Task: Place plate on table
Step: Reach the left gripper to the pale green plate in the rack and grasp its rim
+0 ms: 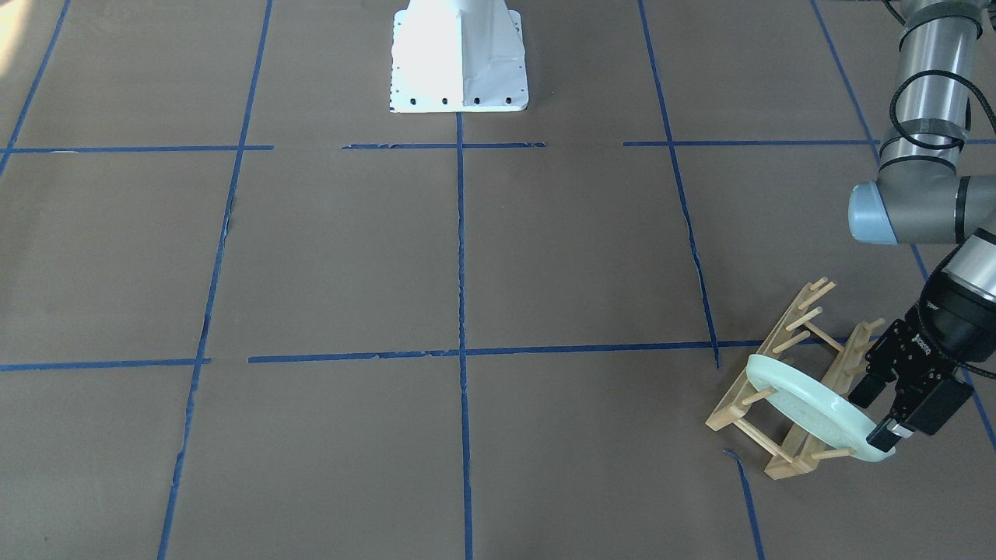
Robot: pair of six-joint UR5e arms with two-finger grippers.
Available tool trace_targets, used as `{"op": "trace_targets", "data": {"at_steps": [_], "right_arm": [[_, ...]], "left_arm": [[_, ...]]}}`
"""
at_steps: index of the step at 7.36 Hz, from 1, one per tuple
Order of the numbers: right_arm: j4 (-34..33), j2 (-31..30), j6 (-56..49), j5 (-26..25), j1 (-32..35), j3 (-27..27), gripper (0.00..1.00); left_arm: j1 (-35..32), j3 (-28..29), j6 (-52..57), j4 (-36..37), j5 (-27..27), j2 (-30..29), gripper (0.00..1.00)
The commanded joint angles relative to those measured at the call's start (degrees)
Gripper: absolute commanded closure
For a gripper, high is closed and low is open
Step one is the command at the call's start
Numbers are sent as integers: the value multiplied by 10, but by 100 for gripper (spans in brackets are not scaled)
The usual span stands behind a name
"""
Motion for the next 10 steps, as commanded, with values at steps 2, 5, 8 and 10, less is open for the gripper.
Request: {"op": "trace_targets", "data": {"at_steps": [2,5,8,10], "right_arm": [[0,0,0,0,0,0,0],[0,0,0,0,0,0,0],[0,0,0,0,0,0,0],[0,0,0,0,0,0,0]], "left_arm": [[1,-2,0,-5,-2,-1,100],[-34,-38,-11,-3,-22,-1,100],[-110,-82,-61,39,-138,-35,100],[-87,-118,-32,164,-145,-92,100]]}}
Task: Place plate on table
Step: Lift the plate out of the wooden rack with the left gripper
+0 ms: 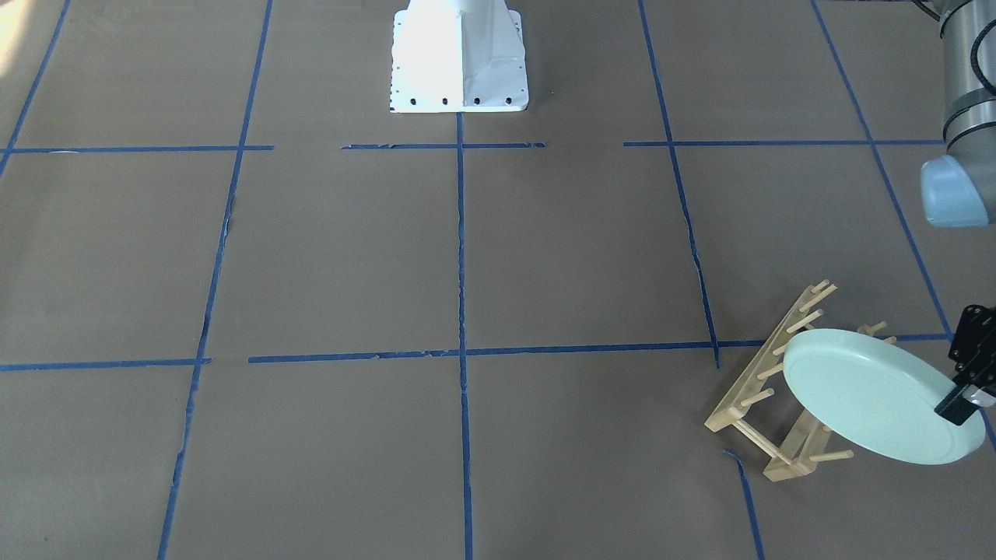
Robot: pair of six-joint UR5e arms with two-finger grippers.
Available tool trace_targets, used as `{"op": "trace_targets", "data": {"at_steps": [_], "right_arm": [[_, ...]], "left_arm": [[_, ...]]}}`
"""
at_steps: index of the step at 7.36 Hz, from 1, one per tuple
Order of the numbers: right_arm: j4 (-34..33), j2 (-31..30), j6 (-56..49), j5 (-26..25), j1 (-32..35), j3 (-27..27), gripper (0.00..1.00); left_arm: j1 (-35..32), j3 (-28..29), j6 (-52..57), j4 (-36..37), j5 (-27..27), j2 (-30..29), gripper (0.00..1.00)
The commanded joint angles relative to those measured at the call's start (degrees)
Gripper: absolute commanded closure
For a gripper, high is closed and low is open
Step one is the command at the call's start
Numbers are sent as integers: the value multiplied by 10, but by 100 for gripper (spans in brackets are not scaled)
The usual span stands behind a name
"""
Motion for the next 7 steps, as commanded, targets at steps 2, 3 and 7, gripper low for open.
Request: {"op": "trace_targets", "data": {"at_steps": [2,3,7], "right_arm": [[0,0,0,0,0,0,0],[0,0,0,0,0,0,0],[0,0,0,0,0,0,0]], "left_arm": [[89,-91,120,242,25,-48,100],[136,-125,180,338,83,-57,100],[351,-130,297,661,287,-126,100]]}}
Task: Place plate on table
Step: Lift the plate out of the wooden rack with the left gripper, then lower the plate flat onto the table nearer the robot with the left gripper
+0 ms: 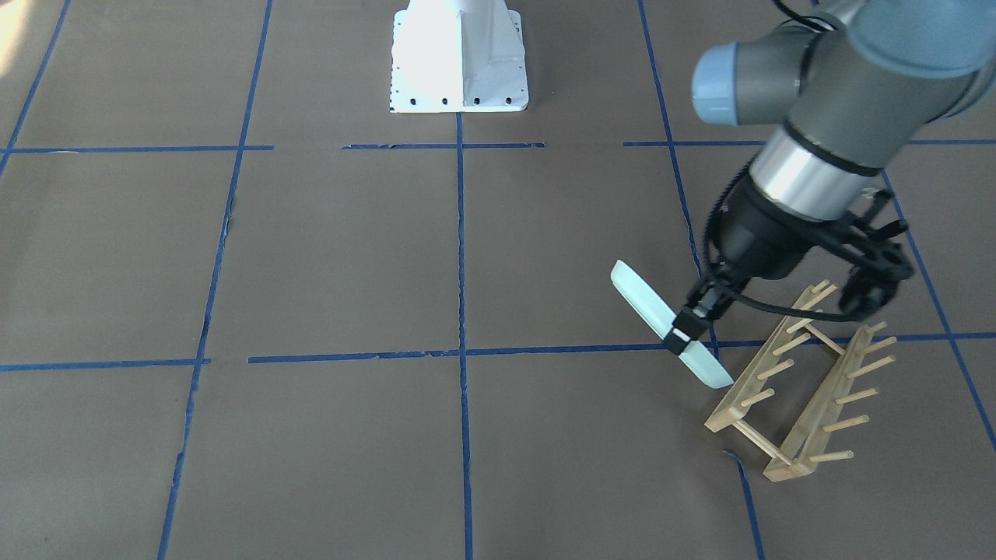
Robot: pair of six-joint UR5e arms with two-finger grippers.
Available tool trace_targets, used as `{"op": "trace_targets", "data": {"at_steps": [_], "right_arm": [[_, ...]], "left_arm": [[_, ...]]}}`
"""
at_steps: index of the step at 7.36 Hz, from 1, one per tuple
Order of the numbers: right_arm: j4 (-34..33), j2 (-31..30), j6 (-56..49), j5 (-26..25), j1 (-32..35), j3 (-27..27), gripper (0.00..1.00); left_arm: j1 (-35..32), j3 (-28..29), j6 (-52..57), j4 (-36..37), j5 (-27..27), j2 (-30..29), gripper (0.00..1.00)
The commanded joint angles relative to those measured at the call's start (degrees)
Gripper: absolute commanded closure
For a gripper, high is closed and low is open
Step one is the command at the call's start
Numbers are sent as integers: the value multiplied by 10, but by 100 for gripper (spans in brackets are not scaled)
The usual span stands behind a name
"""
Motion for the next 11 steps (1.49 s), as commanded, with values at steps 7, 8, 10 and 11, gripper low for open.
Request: {"op": "trace_targets", "data": {"at_steps": [7,8,10,11], "right_arm": [[0,0,0,0,0,0,0],[0,0,0,0,0,0,0],[0,0,0,0,0,0,0],[0,0,0,0,0,0,0]], "left_arm": [[228,75,155,260,142,-49,100],[228,75,155,242,142,-48,86],[228,74,151,193,141,-44,8],[227,65,149,183,141,-44,0]]}}
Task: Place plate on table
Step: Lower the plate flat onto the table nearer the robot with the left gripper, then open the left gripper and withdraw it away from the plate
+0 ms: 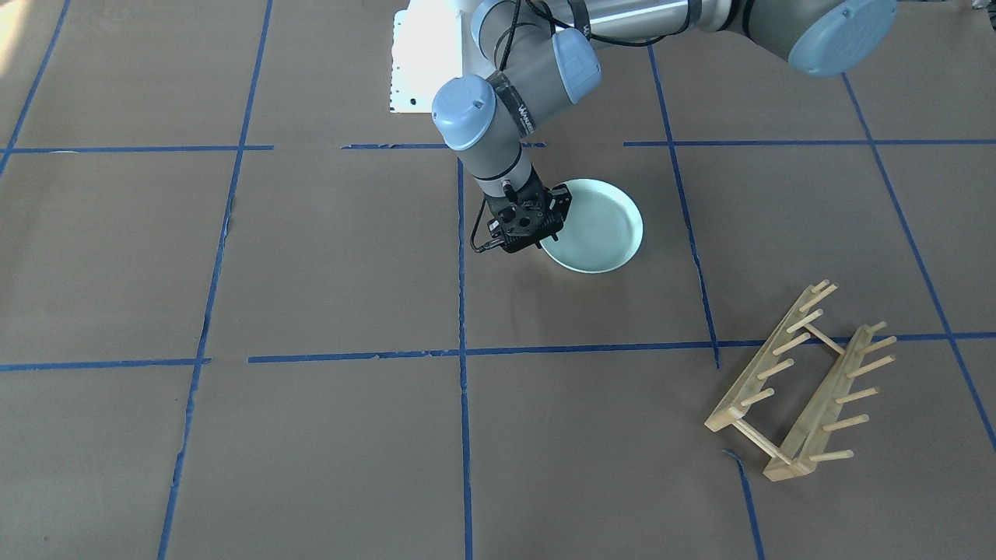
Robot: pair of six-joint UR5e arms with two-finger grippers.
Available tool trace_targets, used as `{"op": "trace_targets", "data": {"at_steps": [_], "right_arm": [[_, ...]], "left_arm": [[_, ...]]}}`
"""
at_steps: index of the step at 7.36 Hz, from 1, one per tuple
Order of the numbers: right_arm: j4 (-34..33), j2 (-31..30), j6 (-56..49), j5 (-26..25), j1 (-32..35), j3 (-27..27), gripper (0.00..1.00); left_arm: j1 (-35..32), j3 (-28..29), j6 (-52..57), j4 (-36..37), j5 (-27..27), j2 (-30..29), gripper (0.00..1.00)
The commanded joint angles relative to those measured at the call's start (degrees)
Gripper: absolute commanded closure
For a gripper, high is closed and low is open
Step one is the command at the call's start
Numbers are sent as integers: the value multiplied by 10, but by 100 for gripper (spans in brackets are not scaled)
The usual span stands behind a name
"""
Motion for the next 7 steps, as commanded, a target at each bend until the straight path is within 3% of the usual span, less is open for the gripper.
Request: {"op": "trace_targets", "data": {"at_steps": [1,3,4,6,7], "right_arm": [[0,0,0,0,0,0,0],[0,0,0,0,0,0,0],[0,0,0,0,0,0,0],[0,0,0,0,0,0,0],[0,0,0,0,0,0,0]], "left_arm": [[-8,-38,-3,-21,0,3,0],[-65,-166,31,-50,-6,58,0],[-107,-211,102,-88,-24,95,0],[-253,-247,303,-97,-170,143,0],[-325,-258,441,-98,-225,199,0]]}}
